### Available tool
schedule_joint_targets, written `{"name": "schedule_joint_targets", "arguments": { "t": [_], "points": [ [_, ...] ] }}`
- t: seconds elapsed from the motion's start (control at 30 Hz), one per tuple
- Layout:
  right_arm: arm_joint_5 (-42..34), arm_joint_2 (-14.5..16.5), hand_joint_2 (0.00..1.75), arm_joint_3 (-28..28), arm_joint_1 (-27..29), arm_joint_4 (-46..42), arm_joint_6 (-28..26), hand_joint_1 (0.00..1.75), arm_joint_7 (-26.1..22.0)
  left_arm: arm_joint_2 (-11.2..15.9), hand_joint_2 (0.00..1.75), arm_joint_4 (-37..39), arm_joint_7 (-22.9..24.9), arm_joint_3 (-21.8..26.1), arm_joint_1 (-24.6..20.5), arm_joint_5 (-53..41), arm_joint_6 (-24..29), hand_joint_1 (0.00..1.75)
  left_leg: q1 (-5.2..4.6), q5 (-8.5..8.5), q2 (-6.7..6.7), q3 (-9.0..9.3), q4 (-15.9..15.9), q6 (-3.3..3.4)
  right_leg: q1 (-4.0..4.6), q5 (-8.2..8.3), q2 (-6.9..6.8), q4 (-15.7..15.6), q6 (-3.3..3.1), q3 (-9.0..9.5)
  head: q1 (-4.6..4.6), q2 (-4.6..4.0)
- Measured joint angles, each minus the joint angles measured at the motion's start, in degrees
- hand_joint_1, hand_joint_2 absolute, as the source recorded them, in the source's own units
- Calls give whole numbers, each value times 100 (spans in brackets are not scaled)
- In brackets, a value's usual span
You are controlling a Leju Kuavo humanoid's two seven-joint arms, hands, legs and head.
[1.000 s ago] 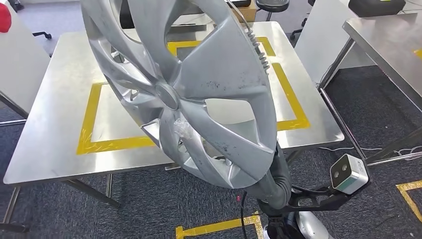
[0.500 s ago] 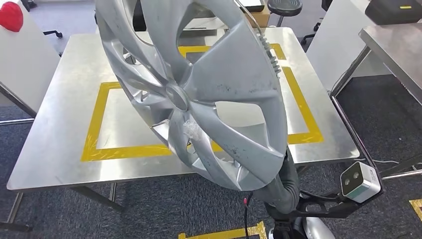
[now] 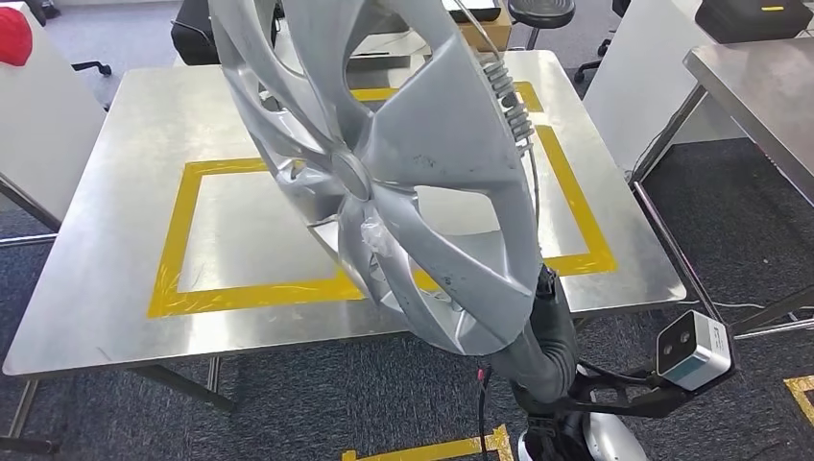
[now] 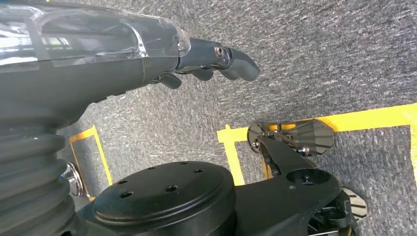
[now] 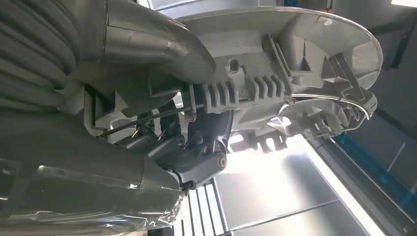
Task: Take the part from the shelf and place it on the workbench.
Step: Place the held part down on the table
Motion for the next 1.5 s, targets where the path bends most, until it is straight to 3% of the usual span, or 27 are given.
{"name": "schedule_joint_targets", "arguments": {
  "t": [0.37, 0.47, 0.6, 0.7, 0.83, 0.93, 1.13, 1.27, 1.5],
  "points": [
    [330, -24, 175, -49, -10, -48, -237, 175, 94, -19, 175, 0, 13, 0, 0, 0, 0, 0, -1, 0, -2, 24, 0, 1, -1, 2, -1, -26, 0, 41, 6, 0],
    [1348, -26, 175, -58, -43, -88, -929, 175, 482, -24, 175, 0, 34, 0, 0, 9, 4, 0, -1, -1, -1, 32, -1, 1, -1, 2, -3, -30, 1, 53, 4, 0],
    [3339, -48, 175, -46, -167, -112, -1986, 175, 1301, -45, 175, 0, 55, 0, 1, 10, 12, 0, -1, -1, 6, 34, -1, 1, -2, 4, -2, -35, 3, 62, 9, 0],
    [4817, -68, 175, -16, -416, -112, -2236, 175, 1994, -70, 175, 0, 85, 0, -1, -37, -3, 0, -2, -1, 29, 34, -2, 1, -4, 6, 3, -36, 2, 65, 12, 0],
    [6485, -81, 175, 129, -975, -84, -1904, 175, 2901, -109, 175, 0, 92, -1, -7, -171, -55, 0, -1, -2, 56, 38, -2, 2, -3, 8, 9, -37, -1, 67, 8, 0],
    [7031, -86, 175, 300, -1410, -17, -1534, 175, 3303, -140, 175, 0, 85, -9, -9, -264, -96, 0, 0, -2, 65, 39, -2, 2, -2, 9, 10, -36, -2, 67, 6, 0],
    [7193, -92, 175, 444, -1770, 49, -1204, 175, 3525, -164, 175, 0, 66, -27, -11, -335, -119, 0, 0, -2, 78, 40, -2, 2, -2, 10, 16, -35, -2, 67, 5, 0],
    [7431, -86, 175, 955, -2645, 611, -453, 175, 3910, -212, 175, -35, 92, -61, -17, -498, -189, 0, 2, -1, 90, 39, -3, 2, -2, 12, 20, -33, -3, 68, 5, 0],
    [7450, 146, 175, 1525, -3377, 1410, 443, 175, 4126, -228, 175, -42, 193, -163, -83, -645, -261, 0, 3, -3, 110, 38, -4, 2, -2, 14, 33, -35, -5, 67, 8, 0]
  ]
}}
